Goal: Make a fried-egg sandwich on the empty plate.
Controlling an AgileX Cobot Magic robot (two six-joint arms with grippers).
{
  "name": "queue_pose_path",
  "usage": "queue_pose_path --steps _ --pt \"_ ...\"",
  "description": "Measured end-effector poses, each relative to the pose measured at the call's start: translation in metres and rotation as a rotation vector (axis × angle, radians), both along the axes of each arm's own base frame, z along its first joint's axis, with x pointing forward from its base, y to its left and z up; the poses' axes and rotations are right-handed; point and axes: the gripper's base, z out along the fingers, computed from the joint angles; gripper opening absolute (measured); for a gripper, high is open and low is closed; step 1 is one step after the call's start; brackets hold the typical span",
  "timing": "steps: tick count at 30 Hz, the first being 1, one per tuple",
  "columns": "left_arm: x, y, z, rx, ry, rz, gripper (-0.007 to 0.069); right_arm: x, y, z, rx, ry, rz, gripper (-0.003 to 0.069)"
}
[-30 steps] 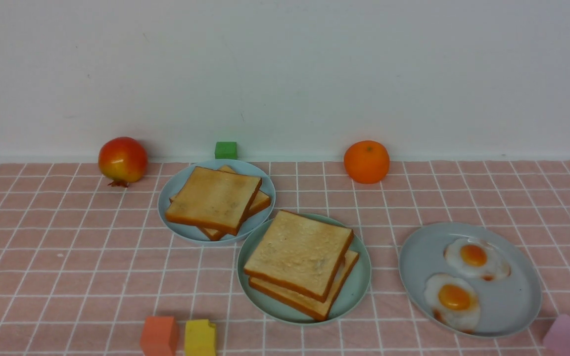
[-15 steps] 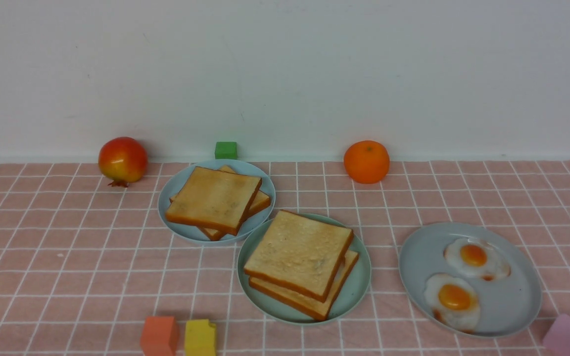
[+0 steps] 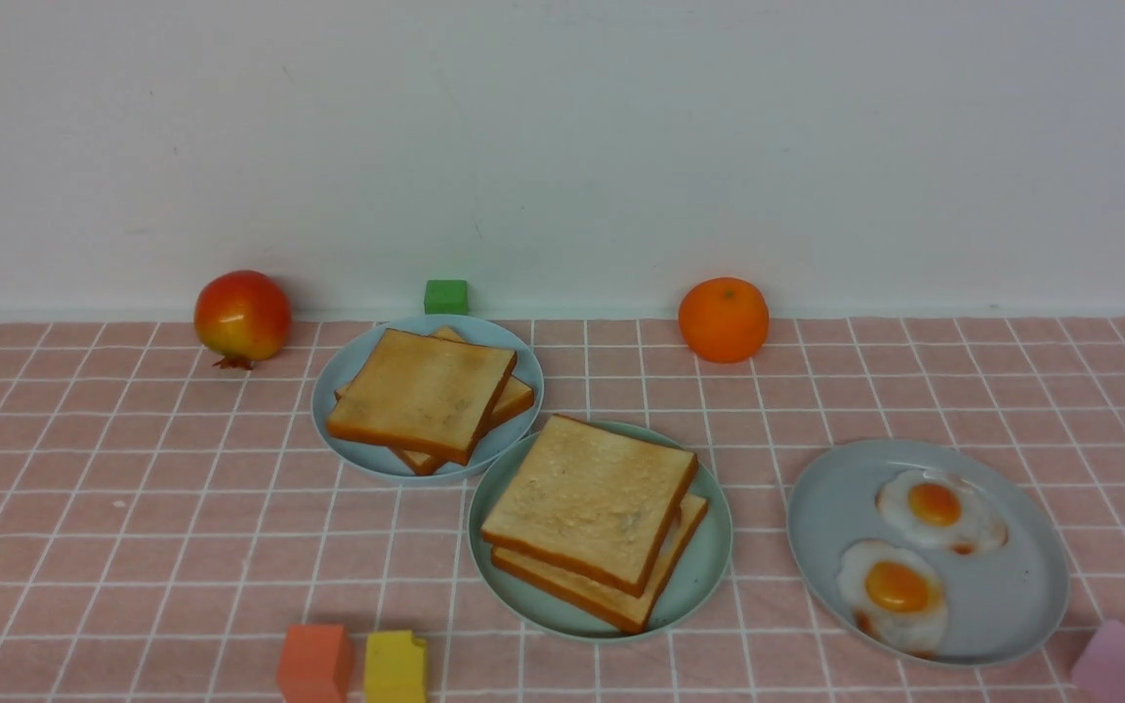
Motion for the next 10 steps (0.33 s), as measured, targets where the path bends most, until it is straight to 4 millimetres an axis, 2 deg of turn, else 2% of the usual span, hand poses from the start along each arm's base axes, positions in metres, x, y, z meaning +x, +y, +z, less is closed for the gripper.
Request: queue_pose_path --steps 10 --pt "0.0000 0.0000 0.0000 0.000 0.000 0.000 0.0062 0.0000 0.0000 0.0000 0.000 0.000 0.000 0.0153"
